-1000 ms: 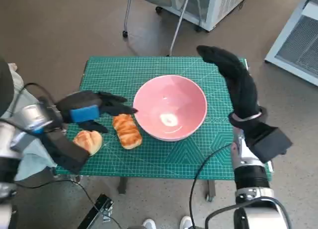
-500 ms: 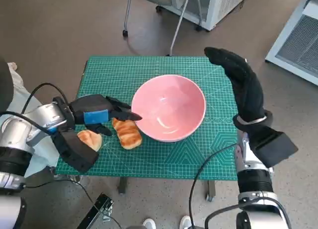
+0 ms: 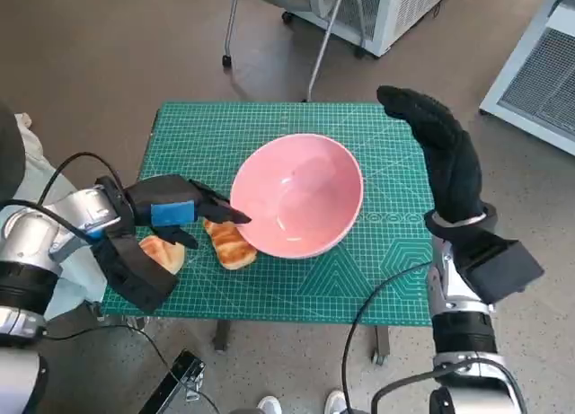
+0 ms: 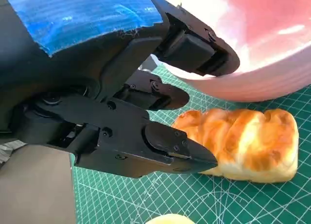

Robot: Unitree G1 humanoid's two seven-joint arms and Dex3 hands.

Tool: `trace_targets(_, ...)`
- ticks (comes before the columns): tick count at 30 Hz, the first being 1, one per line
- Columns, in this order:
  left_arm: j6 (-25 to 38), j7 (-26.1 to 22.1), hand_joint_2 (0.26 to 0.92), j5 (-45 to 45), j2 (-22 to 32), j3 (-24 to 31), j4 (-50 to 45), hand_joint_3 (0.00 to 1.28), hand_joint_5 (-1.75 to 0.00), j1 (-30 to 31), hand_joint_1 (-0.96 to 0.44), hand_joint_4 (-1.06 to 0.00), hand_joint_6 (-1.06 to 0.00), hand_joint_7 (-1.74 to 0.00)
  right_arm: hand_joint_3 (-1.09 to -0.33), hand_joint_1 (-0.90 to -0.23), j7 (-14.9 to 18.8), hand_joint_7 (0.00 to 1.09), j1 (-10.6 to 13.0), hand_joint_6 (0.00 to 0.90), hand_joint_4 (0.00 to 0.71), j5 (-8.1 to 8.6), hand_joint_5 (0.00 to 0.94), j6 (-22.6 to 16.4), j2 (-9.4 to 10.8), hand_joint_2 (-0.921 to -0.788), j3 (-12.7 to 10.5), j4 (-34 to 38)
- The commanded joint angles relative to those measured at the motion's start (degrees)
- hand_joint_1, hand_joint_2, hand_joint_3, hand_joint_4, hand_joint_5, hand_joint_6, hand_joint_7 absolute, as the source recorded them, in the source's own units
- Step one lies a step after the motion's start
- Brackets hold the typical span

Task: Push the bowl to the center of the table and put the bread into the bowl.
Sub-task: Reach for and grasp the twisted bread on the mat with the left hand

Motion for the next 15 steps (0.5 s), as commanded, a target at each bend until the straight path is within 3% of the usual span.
trace_targets(1,-0.69,-0.47,0.898,-1.35,1.89,0.6,-0.35,0.0,-0.02,-0.75,-0.09,-0.58,-0.63,-0.05,-0.59,-0.421,-0.48,0.91,1.36,0.125,0.459,-0.54,0.01,1.01,-0.12,-0.921,0.12,-0.08)
trace_targets(8,-1.48,1.7,0.896,-3.09,2.95,2.1,-1.62,0.0,-0.01,0.29,-0.09,-0.58,-0.62,-0.04,-0.588,-0.423,-0.22,0.91,1.11,0.124,0.46,-0.4,0.01,0.84,0.02,-0.921,0.34,0.56)
trace_targets(15,-3.78,12.96,0.881,-1.49,3.28,3.49,-1.55,0.0,0.0,1.96,-0.08,-0.56,-0.6,-0.02,-0.586,-0.427,-0.01,0.91,0.63,0.124,0.458,-0.59,0.01,0.37,0.0,-0.921,0.5,1.71)
